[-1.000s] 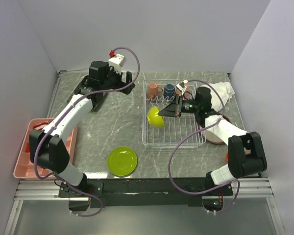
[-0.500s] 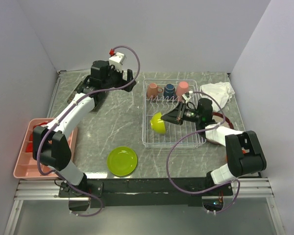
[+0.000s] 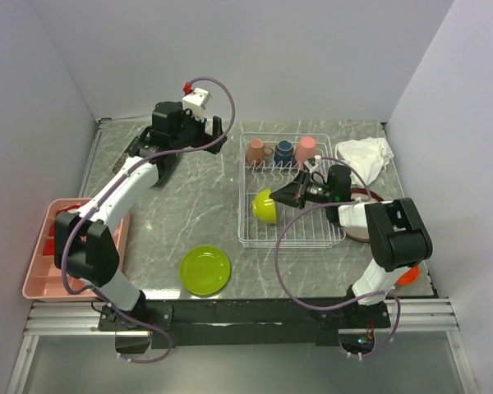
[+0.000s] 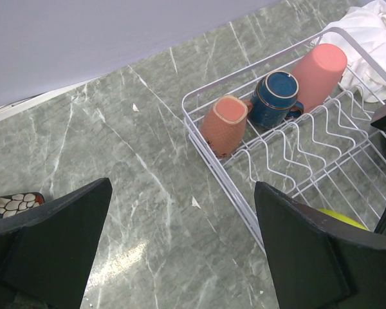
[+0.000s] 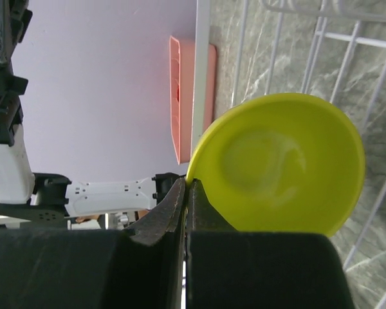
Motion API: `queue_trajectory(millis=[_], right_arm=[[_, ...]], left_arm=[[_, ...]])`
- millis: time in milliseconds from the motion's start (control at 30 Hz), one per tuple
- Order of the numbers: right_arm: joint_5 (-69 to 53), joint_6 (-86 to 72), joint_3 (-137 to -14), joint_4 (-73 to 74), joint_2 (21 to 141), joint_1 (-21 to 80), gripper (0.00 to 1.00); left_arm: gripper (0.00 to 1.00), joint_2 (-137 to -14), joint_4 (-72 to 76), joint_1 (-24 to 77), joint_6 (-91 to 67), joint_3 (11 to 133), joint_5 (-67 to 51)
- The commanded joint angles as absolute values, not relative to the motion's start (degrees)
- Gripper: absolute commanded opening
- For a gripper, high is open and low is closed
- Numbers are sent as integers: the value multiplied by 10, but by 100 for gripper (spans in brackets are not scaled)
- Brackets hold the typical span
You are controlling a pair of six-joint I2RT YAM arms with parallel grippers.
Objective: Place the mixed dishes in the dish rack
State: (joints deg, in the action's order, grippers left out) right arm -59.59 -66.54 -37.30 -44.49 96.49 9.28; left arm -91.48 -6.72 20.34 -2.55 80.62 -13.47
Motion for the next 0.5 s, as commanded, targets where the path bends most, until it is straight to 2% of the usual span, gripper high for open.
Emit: queue_trajectory(millis=[0,267,333,400,467], right_arm=[[-600,-622,-390,-409,953,76,1],[-567,-475,-417,-188,929,62,14],[-555,-447,-426,-148,925,58,20],[-527,-387,-451,-61,912,49,29],[-495,-292,-489,51,887,44,34]], left_arm=[[99,-894,-51,207,-18,810,-127],[99,-904,-42,210,-25,812,-135],[99,-907,-40,210,-28,813,-137],[100,-910,-40,211,-30,815,-139],[99,-911,-39,211,-30,817,-139]])
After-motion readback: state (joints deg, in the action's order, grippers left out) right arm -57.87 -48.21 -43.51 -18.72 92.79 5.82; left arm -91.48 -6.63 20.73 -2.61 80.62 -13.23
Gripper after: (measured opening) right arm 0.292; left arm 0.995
